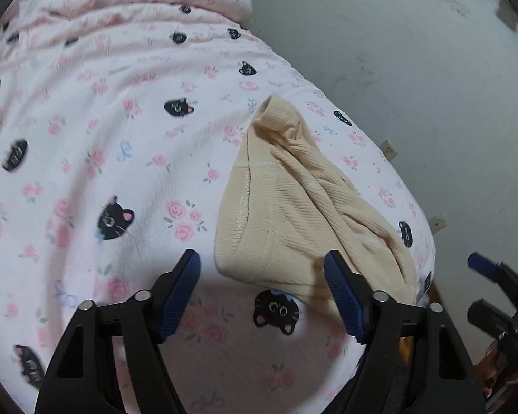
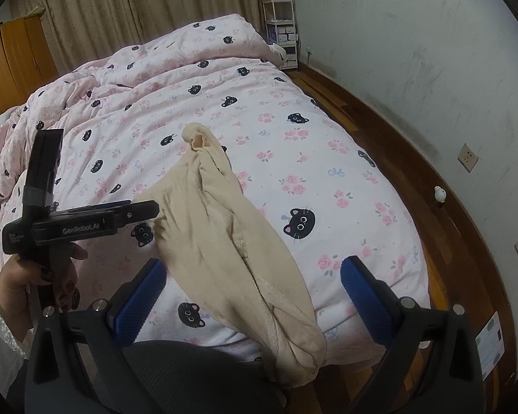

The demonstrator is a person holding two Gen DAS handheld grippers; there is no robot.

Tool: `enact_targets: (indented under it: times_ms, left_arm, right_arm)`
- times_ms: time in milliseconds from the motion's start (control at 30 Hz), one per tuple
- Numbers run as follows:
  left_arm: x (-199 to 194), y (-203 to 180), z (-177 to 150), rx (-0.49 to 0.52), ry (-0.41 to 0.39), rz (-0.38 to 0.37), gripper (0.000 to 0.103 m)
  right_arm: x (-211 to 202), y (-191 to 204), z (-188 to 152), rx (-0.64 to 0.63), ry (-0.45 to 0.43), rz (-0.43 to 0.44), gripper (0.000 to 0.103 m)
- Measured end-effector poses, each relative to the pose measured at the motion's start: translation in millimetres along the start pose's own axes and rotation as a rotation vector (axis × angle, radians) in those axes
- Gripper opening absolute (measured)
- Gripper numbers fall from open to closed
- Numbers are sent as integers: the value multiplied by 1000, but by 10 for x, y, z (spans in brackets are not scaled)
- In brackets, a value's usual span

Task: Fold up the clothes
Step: 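Lower the left gripper onto the beige top's hem and close it, then lift the hem with the left gripper while the right gripper grasps the sleeve cuff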

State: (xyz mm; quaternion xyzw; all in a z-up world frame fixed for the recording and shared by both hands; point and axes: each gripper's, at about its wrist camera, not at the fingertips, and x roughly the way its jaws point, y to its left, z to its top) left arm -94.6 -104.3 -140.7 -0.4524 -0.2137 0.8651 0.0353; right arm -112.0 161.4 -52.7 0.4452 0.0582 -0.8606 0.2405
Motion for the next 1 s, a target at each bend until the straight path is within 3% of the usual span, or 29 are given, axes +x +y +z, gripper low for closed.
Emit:
enact_targets:
  times_ms: [100,167,433,700,867,1000]
  left_arm:
    - [59,50,-44,-23,-3,10,31]
    - [44,103,-59,-57,-10,-28,20]
    - [-257,152,-128,-122,-59,-61,17]
    - [-920,447,-360,-198,-121,15,17]
    - [-1273,622,-576,-230,-144,59,17]
    - [-1464,743,-847,-234,-138,87,17]
  right_arm:
    - [37,-9,-3,2,9,-4,103]
    - [53,-18,3,6,13,-6,103]
    - [46,58,48,-11,13,-11,103]
    - [138,173,69,-28,41,2,103]
    - [329,383,114,-100,81,58,103]
    - [582,691,343,-189,98,145,103]
